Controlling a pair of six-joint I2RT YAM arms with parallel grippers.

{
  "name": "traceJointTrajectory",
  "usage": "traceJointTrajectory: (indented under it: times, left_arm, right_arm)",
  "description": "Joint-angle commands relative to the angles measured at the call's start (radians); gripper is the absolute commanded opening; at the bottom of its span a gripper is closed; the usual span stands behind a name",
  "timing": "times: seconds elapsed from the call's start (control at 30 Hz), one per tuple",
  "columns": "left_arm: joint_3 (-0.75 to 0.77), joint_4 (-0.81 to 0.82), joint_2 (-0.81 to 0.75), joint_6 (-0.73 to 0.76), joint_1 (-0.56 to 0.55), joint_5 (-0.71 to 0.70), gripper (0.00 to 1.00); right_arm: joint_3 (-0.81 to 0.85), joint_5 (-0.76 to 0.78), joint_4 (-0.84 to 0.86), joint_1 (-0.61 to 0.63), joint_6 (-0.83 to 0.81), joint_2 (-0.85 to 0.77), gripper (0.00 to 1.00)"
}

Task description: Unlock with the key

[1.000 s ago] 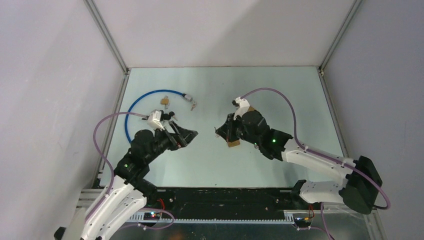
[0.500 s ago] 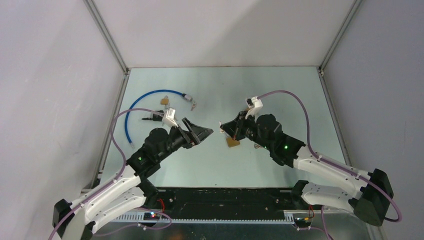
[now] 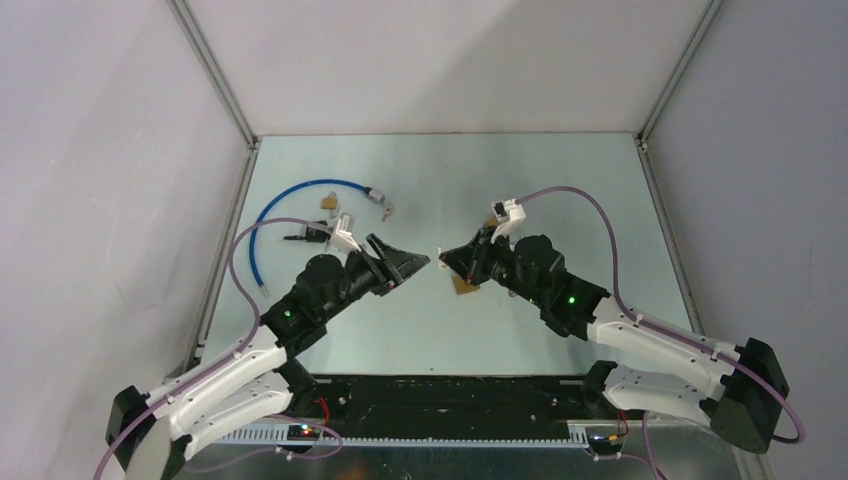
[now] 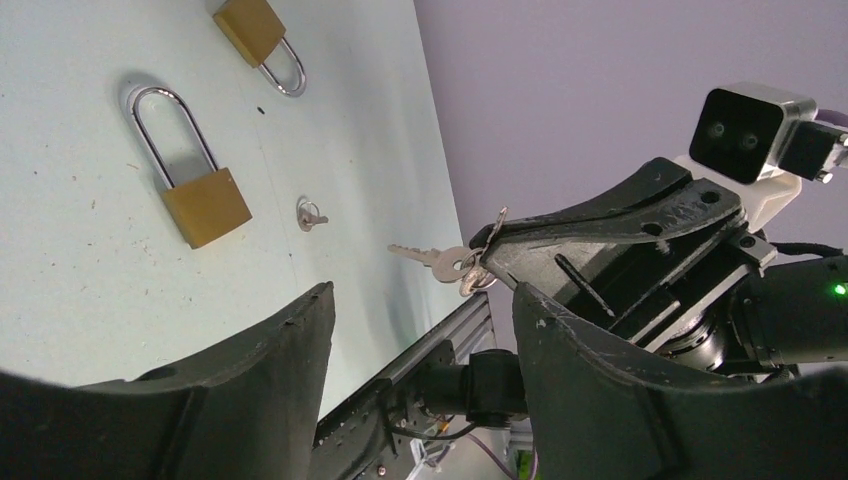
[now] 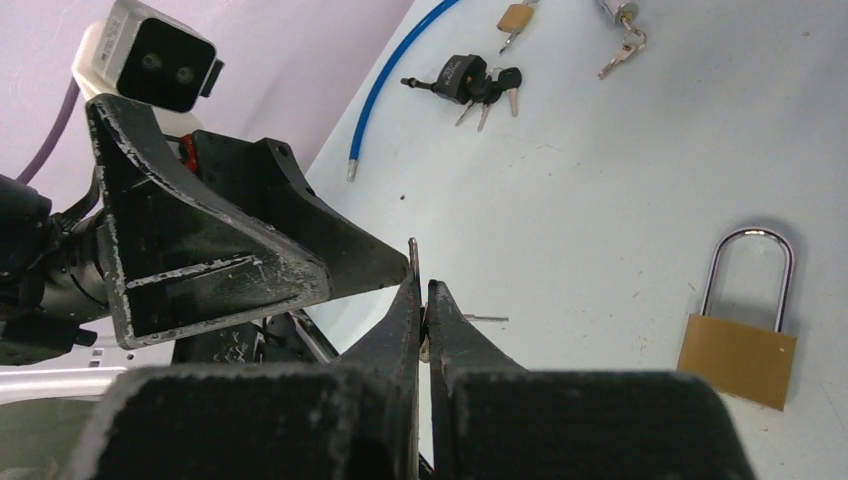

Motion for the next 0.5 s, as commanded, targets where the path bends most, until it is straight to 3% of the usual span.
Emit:
traceJointTrajectory:
  times: [0.0,0.47]
  left_arm:
    - [0.040,0.061,0.014,-0.022,-0.012,0.003,0.69]
    - [0.085,0.101,0.058,0.017,-0.038,0.026,0.55]
  right_arm:
    - [0.002,0.008,0.078,0.010,-0.030,-0.019,0.00]
    - [-0.037,0.032,0.126,0.028,-0.018,-0.032,0.00]
